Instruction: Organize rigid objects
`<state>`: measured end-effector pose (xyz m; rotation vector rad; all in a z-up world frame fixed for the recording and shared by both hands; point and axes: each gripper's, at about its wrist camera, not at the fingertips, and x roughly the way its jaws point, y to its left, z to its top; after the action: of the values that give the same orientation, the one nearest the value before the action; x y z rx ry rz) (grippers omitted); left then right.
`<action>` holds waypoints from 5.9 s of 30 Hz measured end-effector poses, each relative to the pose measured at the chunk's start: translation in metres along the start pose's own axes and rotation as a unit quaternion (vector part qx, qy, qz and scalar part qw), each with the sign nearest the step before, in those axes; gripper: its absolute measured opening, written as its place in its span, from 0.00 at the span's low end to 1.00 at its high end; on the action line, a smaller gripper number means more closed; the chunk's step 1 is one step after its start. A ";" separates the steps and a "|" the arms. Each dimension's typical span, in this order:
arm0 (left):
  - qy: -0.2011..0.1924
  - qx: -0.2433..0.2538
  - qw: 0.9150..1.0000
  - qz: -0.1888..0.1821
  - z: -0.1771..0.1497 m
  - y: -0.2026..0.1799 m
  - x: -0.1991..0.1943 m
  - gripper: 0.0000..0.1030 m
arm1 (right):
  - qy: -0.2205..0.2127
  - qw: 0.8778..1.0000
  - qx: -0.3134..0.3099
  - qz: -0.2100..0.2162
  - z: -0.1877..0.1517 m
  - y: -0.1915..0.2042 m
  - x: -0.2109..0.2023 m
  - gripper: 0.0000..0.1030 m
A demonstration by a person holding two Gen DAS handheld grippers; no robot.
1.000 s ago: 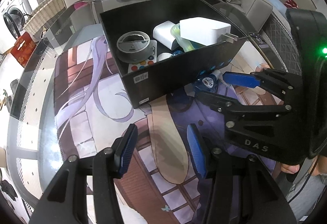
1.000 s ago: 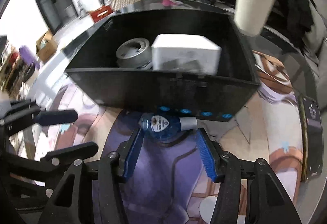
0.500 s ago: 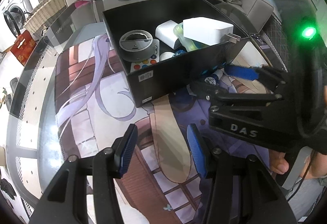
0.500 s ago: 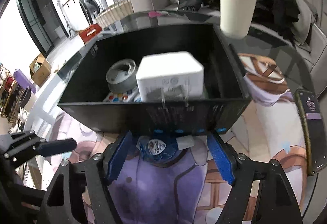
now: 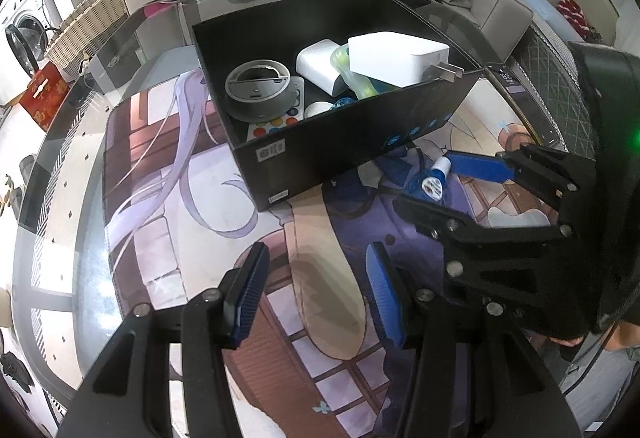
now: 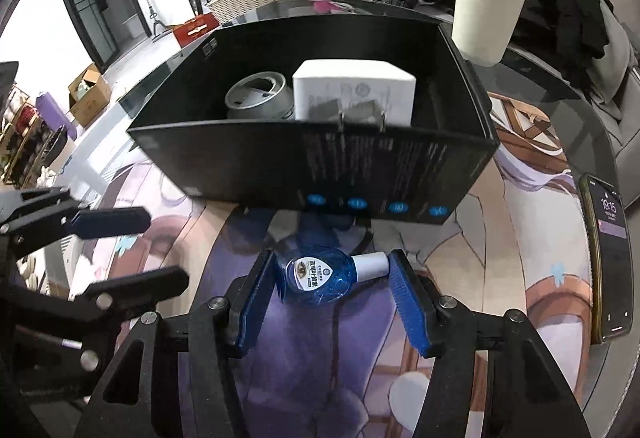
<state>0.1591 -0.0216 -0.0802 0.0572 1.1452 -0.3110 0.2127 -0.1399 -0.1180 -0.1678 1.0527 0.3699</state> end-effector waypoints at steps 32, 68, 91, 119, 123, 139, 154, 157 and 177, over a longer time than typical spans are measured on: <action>-0.358 0.024 0.930 0.080 -0.002 -0.024 -0.142 0.53 | -0.357 0.931 -0.047 -0.056 -0.024 0.015 -0.175 0.56; -0.343 -0.083 0.932 0.085 0.079 0.015 -0.111 0.54 | -0.318 0.945 -0.026 -0.068 0.085 -0.008 -0.119 0.56; -0.109 -0.125 0.983 0.077 0.100 0.042 -0.014 0.66 | -0.103 0.993 0.018 -0.047 0.090 -0.029 -0.029 0.60; -0.221 -0.110 0.964 0.099 0.057 0.023 -0.076 0.75 | -0.176 0.984 0.020 -0.019 0.047 -0.016 -0.097 0.74; -0.255 -0.085 0.959 0.096 0.040 0.013 -0.094 0.75 | -0.208 0.978 0.020 -0.013 0.034 -0.010 -0.119 0.75; -0.378 -0.050 0.918 0.114 -0.048 -0.005 -0.140 1.00 | -0.342 0.938 0.025 -0.056 -0.048 0.010 -0.187 0.93; -0.365 -0.080 0.919 0.127 -0.064 -0.002 -0.127 1.00 | -0.333 0.942 0.011 -0.050 -0.060 0.026 -0.170 0.95; -0.370 -0.083 0.916 0.128 -0.066 -0.003 -0.126 1.00 | -0.332 0.942 0.011 -0.050 -0.059 0.025 -0.167 0.95; -0.354 -0.077 0.924 0.125 -0.061 -0.010 -0.117 1.00 | -0.310 0.950 0.013 -0.047 -0.062 0.021 -0.157 0.95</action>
<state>0.0580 0.0067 0.0013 -0.0477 0.4296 0.0003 0.0850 -0.1733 -0.0111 -0.0686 0.4253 0.2931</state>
